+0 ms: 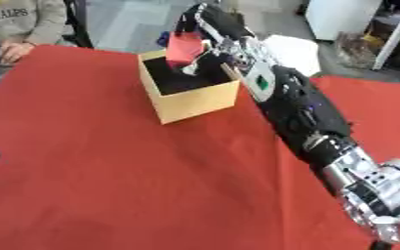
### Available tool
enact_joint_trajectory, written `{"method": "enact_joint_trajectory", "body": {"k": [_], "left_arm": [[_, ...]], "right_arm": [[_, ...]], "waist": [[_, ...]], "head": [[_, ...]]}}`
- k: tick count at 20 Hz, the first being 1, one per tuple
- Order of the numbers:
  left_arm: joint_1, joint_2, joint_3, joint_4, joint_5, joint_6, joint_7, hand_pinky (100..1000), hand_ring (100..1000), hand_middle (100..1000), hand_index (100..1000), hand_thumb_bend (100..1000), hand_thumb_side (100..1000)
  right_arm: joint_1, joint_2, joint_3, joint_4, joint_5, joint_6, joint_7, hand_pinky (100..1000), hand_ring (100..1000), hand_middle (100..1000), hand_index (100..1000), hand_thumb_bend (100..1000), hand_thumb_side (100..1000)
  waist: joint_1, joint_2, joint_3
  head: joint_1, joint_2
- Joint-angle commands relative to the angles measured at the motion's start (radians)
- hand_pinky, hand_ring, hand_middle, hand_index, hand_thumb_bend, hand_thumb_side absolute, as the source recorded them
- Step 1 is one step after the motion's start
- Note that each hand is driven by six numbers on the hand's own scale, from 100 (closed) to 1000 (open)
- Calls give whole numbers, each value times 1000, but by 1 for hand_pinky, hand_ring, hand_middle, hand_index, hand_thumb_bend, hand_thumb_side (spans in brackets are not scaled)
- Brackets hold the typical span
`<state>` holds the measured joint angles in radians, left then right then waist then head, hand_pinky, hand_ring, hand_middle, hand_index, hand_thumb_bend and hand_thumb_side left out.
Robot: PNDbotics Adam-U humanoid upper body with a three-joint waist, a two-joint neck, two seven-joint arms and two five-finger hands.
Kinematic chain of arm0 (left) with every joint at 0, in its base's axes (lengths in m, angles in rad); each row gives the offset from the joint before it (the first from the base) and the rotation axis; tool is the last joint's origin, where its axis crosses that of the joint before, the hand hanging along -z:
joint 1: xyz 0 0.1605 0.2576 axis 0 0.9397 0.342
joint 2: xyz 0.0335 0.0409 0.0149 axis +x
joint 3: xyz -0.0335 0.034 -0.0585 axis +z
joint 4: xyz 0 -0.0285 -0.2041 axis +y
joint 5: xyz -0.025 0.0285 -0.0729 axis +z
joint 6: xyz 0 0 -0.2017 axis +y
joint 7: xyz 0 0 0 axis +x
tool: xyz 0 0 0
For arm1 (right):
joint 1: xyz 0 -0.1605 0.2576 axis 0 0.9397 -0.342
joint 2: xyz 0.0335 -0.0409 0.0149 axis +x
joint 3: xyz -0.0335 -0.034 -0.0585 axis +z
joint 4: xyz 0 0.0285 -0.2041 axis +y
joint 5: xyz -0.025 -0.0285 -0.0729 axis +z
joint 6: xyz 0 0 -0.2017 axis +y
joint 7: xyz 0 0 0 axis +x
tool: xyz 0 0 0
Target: Pick up objects on the table and place them in the box.
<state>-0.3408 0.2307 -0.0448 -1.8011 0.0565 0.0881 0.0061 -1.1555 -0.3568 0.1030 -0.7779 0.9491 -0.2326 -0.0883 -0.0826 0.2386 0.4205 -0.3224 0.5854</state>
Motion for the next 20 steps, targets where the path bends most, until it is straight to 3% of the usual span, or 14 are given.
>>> {"method": "enact_joint_trajectory", "body": {"k": [1, 3, 7, 10, 15, 20], "left_arm": [[-17, 4, -1, -23, 4, -1, -5, 584, 682, 651, 797, 712, 375], [-17, 3, -1, -22, 4, 0, -4, 584, 682, 651, 797, 712, 376], [-16, 2, -2, -21, 4, 0, -5, 584, 681, 650, 797, 712, 376], [-12, 4, -1, -19, 4, 0, -4, 584, 681, 650, 797, 712, 376], [8, 13, 9, -13, 0, 0, 5, 584, 681, 650, 796, 712, 375], [43, 25, 31, -2, -6, -1, 27, 584, 681, 649, 795, 711, 376]], "right_arm": [[-14, -16, -23, 38, 74, 36, -71, 836, 768, 749, 792, 619, 127], [-12, -15, -23, 53, 99, 34, -72, 883, 831, 877, 877, 644, 133], [-10, -14, -26, 47, 113, 32, -72, 912, 871, 946, 926, 667, 107], [-8, -17, -27, 32, 85, 34, -78, 898, 861, 937, 918, 650, 102], [2, -47, -2, -51, -53, 15, -56, 789, 756, 803, 866, 606, 100], [61, -130, 67, -246, -249, -27, 49, 743, 704, 750, 853, 591, 100]], "waist": [[5, -10, 3], [3, -8, 1], [0, -9, -2], [2, -14, -9], [8, -33, -47], [21, -56, -127]], "head": [[-15, -19], [-18, -18], [-19, -15], [-20, -10], [-12, 10], [31, 46]]}}
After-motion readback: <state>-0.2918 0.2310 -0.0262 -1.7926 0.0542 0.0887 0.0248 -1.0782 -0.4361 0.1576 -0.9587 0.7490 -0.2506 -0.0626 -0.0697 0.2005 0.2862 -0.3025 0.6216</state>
